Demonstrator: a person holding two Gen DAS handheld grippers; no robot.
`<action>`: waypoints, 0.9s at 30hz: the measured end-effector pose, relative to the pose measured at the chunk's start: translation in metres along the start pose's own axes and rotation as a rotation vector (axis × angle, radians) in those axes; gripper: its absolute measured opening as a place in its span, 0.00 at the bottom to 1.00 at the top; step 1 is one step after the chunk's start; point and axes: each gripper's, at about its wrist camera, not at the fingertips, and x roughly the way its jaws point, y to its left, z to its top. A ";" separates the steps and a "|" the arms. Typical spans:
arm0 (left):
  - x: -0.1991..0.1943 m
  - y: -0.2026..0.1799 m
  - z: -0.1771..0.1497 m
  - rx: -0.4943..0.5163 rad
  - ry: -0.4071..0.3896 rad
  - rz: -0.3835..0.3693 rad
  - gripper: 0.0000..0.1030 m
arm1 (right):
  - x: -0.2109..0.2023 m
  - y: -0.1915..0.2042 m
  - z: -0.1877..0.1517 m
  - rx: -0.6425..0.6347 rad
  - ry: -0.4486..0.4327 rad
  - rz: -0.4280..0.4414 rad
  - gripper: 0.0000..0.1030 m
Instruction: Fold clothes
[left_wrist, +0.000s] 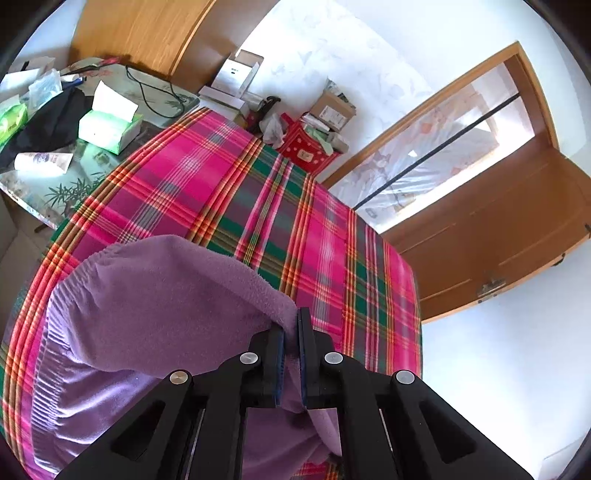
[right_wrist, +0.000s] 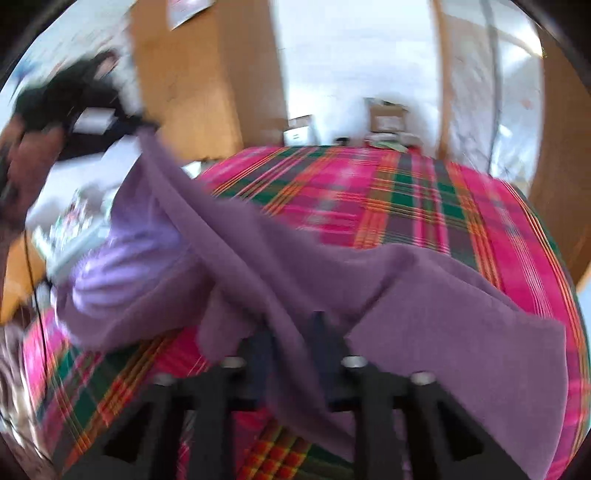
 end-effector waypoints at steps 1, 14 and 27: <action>0.000 0.000 0.001 0.000 -0.001 0.001 0.06 | -0.001 -0.004 0.001 0.011 -0.003 -0.009 0.04; 0.017 -0.001 0.014 0.010 -0.002 0.020 0.06 | -0.047 -0.011 0.056 -0.106 -0.189 -0.246 0.02; 0.076 -0.023 0.034 0.050 0.048 0.022 0.06 | -0.011 -0.022 0.115 -0.224 -0.172 -0.532 0.02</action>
